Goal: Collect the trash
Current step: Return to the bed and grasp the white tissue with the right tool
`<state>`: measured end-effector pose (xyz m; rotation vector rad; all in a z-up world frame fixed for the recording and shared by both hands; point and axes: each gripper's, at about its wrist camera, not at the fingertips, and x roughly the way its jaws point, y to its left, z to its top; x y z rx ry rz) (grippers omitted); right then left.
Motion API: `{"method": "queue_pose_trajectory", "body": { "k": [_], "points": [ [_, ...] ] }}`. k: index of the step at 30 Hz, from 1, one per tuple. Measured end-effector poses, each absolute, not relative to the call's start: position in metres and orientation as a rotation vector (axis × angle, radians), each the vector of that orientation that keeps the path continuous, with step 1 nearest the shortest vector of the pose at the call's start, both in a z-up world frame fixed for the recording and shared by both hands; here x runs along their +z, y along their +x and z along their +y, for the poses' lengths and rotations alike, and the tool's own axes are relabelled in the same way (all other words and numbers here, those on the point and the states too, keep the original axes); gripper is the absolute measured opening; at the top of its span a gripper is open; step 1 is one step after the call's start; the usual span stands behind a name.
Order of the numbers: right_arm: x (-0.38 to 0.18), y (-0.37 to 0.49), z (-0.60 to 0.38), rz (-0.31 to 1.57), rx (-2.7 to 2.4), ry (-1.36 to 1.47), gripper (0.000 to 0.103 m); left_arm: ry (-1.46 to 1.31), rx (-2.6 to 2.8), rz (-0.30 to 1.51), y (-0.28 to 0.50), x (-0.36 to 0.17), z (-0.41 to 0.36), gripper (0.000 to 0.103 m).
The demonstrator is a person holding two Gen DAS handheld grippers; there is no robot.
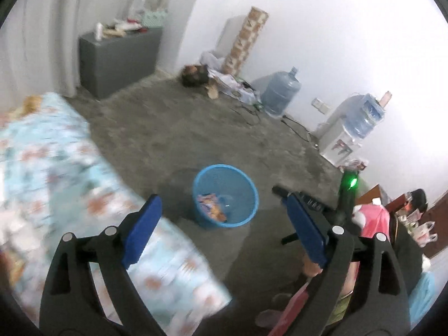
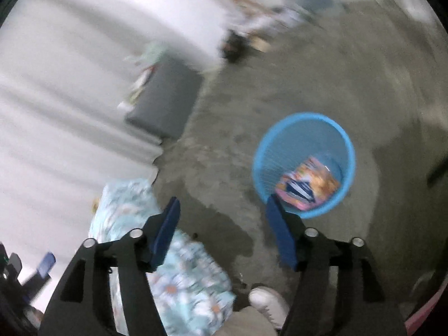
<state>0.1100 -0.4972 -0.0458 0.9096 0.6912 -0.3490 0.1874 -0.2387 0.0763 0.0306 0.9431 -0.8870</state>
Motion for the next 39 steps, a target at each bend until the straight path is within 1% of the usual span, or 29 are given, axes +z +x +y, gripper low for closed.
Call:
{"method": "queue_pose_trajectory", "body": {
  "k": [1, 2, 5, 6, 9, 12, 20, 24, 27, 30, 36, 39],
  "points": [
    [-0.026, 0.118, -0.476, 0.693, -0.324, 0.826, 0.075, 0.037, -0.869, 0.933, 0.182, 0.081, -0.224, 0.088],
    [-0.014, 0.122, -0.462, 0.694, -0.309, 0.774, 0.078, 0.038, -0.85, 0.926, 0.177, 0.086, -0.207, 0.089],
    [0.026, 0.136, -0.406, 0.688, -0.274, 0.568, 0.094, 0.005, -0.776, 0.907, 0.164, 0.097, -0.151, 0.091],
    [0.037, 0.14, -0.385, 0.683, -0.262, 0.498, 0.096, -0.027, -0.749, 0.902, 0.159, 0.101, -0.127, 0.094],
    [0.061, 0.153, -0.333, 0.683, -0.221, 0.35, 0.097, -0.105, -0.672, 0.885, 0.151, 0.108, -0.07, 0.094],
    [0.074, 0.166, -0.288, 0.702, -0.219, 0.23, 0.097, -0.164, -0.59, 0.858, 0.145, 0.111, -0.022, 0.094],
    [0.084, 0.188, -0.181, 0.689, -0.124, -0.028, 0.097, -0.285, -0.467, 0.773, 0.128, 0.095, 0.083, 0.094],
    [0.082, 0.19, -0.168, 0.694, 0.005, 0.031, 0.097, -0.357, -0.444, 0.77, 0.118, 0.079, 0.118, 0.094],
    [0.075, 0.188, -0.175, 0.706, 0.151, 0.173, 0.097, -0.383, -0.397, 0.742, 0.108, 0.066, 0.142, 0.094],
    [0.065, 0.193, -0.176, 0.764, 0.211, 0.297, 0.097, -0.352, -0.363, 0.717, 0.1, 0.053, 0.157, 0.094],
    [0.036, 0.213, -0.168, 0.886, 0.363, 0.534, 0.097, -0.318, -0.372, 0.704, 0.102, 0.029, 0.167, 0.094],
    [0.026, 0.225, -0.162, 0.908, 0.422, 0.631, 0.095, -0.327, -0.394, 0.7, 0.106, 0.022, 0.17, 0.094]
  ]
}}
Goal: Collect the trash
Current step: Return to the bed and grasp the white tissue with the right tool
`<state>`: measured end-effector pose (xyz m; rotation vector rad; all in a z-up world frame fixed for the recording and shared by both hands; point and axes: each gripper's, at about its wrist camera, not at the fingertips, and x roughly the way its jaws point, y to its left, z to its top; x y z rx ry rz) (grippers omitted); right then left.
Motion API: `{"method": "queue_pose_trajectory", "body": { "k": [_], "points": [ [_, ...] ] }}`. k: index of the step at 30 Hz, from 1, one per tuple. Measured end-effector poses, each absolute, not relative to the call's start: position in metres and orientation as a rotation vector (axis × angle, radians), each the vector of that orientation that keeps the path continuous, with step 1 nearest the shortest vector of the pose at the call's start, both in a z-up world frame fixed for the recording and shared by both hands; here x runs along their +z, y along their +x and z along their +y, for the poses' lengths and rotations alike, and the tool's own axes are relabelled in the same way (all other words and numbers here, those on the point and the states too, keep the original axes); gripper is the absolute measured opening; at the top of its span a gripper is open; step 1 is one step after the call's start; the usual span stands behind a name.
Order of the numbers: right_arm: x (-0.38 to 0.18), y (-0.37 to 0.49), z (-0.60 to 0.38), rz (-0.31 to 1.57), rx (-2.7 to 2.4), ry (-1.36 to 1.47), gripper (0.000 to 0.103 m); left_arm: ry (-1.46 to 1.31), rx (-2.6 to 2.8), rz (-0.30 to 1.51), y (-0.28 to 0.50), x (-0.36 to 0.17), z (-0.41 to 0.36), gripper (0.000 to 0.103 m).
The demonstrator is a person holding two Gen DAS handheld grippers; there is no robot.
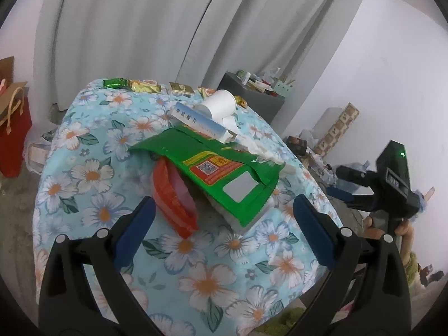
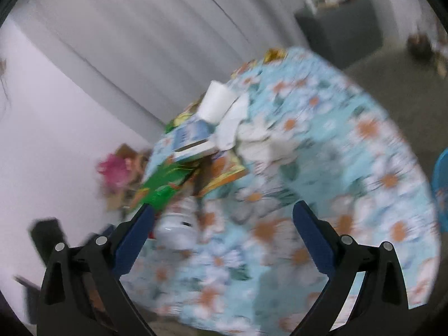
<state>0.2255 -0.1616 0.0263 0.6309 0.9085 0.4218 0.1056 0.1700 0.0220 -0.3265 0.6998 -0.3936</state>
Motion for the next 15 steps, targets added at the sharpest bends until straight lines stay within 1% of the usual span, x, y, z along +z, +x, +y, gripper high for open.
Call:
{"method": "queue_pose_trajectory", "body": {
  "k": [7, 12, 14, 15],
  "points": [
    [0.016, 0.256, -0.167, 0.912, 0.429, 0.764, 0.089, -0.3, -0.406, 0.608, 0.109, 0.029, 0.179, 0.094],
    [-0.003, 0.283, -0.184, 0.956, 0.372, 0.846, 0.084, -0.309, -0.413, 0.598, 0.12, 0.03, 0.182, 0.094],
    [-0.012, 0.293, -0.189, 0.983, 0.343, 0.852, 0.077, -0.331, -0.415, 0.607, 0.125, 0.028, 0.183, 0.094],
    [-0.019, 0.3, -0.192, 0.999, 0.318, 0.851, 0.076, -0.338, -0.417, 0.61, 0.126, 0.028, 0.183, 0.094]
  ]
}}
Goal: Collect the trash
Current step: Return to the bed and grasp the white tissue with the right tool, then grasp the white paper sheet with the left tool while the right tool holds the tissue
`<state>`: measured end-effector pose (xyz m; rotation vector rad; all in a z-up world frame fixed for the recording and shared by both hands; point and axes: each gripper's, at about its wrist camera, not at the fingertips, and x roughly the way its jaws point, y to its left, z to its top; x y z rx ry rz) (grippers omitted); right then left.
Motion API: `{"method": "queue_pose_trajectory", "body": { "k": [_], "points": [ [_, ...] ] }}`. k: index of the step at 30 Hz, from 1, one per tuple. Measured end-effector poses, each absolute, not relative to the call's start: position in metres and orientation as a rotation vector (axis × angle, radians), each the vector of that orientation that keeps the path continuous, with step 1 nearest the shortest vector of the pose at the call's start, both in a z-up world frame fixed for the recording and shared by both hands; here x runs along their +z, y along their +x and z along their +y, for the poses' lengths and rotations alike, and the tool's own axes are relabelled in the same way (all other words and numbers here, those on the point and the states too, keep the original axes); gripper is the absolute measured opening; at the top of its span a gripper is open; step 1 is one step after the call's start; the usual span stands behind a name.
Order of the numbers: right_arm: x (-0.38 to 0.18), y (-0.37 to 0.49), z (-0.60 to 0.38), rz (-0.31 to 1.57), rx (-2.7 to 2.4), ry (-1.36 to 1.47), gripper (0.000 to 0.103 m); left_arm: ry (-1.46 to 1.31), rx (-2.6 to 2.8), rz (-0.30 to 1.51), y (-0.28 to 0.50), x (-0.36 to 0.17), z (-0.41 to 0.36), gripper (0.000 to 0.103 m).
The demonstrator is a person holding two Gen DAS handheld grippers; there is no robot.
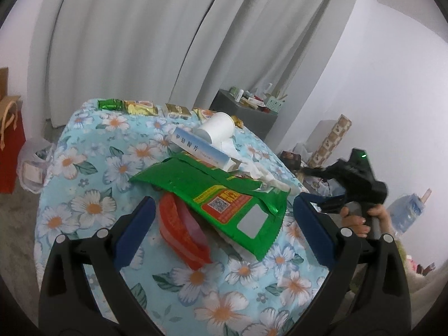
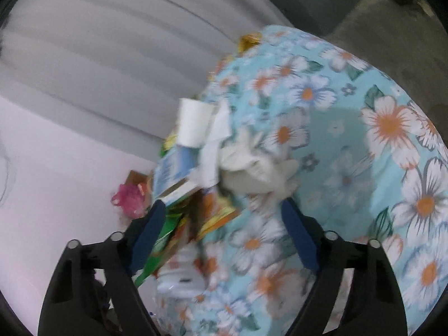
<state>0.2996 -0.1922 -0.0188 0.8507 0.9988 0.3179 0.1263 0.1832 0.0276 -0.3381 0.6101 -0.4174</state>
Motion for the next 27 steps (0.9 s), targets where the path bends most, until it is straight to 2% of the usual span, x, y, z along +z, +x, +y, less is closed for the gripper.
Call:
{"method": "queue_pose_trajectory", "body": {
  "k": [5, 9, 10, 11, 13, 14, 19, 27],
  "points": [
    [-0.043, 0.325, -0.191, 1.064, 0.318, 0.863, 0.062, -0.364, -0.423, 0.631, 0.13, 0.022, 0.18, 0.093],
    [-0.057, 0.34, -0.184, 1.109, 0.284, 0.794, 0.046, -0.355, -0.426, 0.649, 0.128, 0.022, 0.174, 0.083],
    [-0.06, 0.341, -0.183, 1.116, 0.267, 0.777, 0.037, -0.35, -0.422, 0.652, 0.127, 0.023, 0.173, 0.08],
    [-0.06, 0.341, -0.184, 1.119, 0.253, 0.768, 0.033, -0.345, -0.418, 0.654, 0.127, 0.023, 0.172, 0.079],
    [-0.061, 0.337, -0.188, 1.117, 0.244, 0.767, 0.013, -0.337, -0.42, 0.652, 0.123, 0.026, 0.169, 0.073],
    [-0.062, 0.335, -0.191, 1.117, 0.25, 0.776, 0.01, -0.334, -0.429, 0.652, 0.121, 0.027, 0.167, 0.072],
    [-0.057, 0.311, -0.205, 1.1, 0.253, 0.777, 0.007, -0.346, -0.458, 0.656, 0.118, 0.029, 0.162, 0.054],
    [-0.041, 0.256, -0.234, 1.061, 0.208, 0.752, 0.007, -0.363, -0.487, 0.612, 0.108, 0.044, 0.158, 0.047]
  ]
}}
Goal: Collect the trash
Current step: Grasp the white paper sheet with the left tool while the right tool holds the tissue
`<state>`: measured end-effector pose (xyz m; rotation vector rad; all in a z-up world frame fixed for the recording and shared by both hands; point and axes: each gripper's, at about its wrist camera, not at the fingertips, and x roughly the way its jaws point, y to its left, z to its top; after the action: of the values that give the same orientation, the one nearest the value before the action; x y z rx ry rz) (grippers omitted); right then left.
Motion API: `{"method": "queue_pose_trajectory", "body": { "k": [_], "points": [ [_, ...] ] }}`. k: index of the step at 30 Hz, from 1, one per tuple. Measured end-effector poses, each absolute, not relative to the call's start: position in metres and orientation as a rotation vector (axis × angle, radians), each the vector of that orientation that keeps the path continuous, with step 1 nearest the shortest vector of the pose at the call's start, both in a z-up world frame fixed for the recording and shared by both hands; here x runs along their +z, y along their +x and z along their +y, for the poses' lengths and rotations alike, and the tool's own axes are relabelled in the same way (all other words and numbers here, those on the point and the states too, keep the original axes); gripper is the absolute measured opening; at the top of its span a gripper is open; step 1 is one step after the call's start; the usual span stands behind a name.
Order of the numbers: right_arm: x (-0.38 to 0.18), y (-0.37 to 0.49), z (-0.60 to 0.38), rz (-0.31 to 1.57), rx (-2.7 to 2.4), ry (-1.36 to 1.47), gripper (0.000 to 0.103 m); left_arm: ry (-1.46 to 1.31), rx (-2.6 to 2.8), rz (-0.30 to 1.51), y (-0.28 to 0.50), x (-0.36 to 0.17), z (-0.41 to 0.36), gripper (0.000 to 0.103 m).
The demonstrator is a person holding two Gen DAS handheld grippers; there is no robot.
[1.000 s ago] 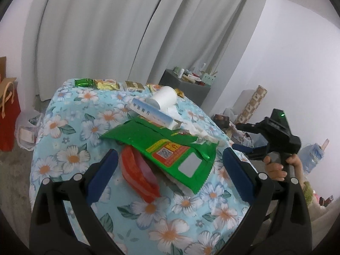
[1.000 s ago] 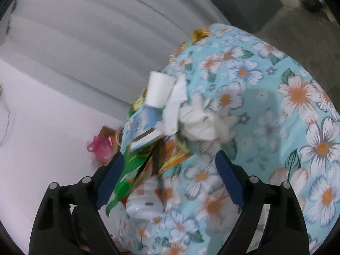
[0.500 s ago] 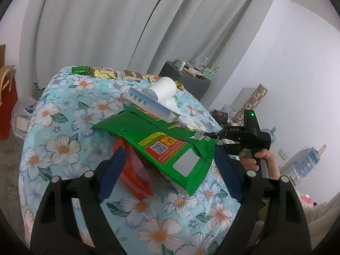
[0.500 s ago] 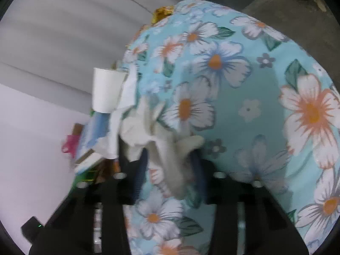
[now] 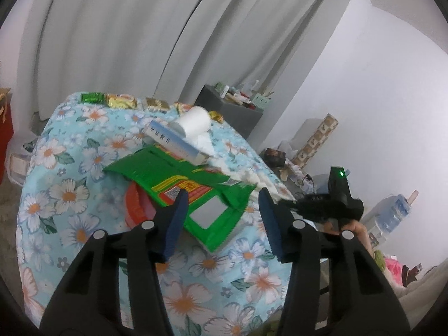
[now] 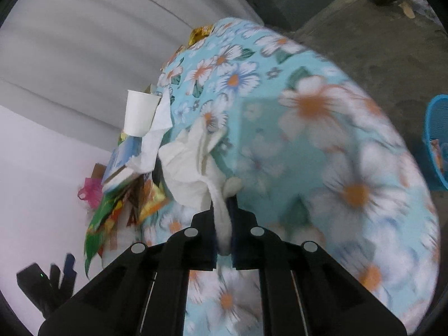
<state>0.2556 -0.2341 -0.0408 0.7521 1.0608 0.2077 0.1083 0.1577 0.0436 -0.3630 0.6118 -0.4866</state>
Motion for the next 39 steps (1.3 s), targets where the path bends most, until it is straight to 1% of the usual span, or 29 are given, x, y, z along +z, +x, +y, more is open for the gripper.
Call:
{"method": "queue_pose_trajectory", "body": {
  "k": [9, 15, 18, 19, 21, 25, 32, 34, 39],
  "points": [
    [-0.037, 0.2, -0.266, 1.003, 0.182, 0.828, 0.007, -0.315, -0.522, 0.592, 0.104, 0.06, 0.133, 0.046],
    [-0.044, 0.187, -0.258, 1.015, 0.186, 0.81, 0.008, -0.263, -0.554, 0.606, 0.113, 0.064, 0.107, 0.046],
    [-0.042, 0.183, -0.257, 1.008, 0.179, 0.784, 0.01, -0.231, -0.554, 0.62, 0.118, 0.066, 0.091, 0.046],
    [-0.041, 0.183, -0.257, 1.006, 0.176, 0.774, 0.01, -0.221, -0.555, 0.622, 0.119, 0.067, 0.086, 0.048],
    [-0.042, 0.184, -0.257, 1.009, 0.177, 0.766, 0.01, -0.199, -0.556, 0.62, 0.121, 0.07, 0.076, 0.049],
    [-0.041, 0.184, -0.259, 1.012, 0.182, 0.762, 0.021, -0.152, -0.549, 0.631, 0.125, 0.072, 0.06, 0.052],
    [-0.032, 0.182, -0.263, 0.987, 0.18, 0.713, 0.041, -0.073, -0.503, 0.682, 0.14, 0.078, 0.04, 0.054],
    [-0.031, 0.181, -0.265, 0.981, 0.175, 0.702, 0.044, -0.042, -0.486, 0.706, 0.151, 0.084, 0.034, 0.059],
    [-0.025, 0.179, -0.269, 0.963, 0.177, 0.676, 0.048, -0.029, -0.502, 0.843, 0.199, 0.097, 0.016, 0.06]
  ]
}}
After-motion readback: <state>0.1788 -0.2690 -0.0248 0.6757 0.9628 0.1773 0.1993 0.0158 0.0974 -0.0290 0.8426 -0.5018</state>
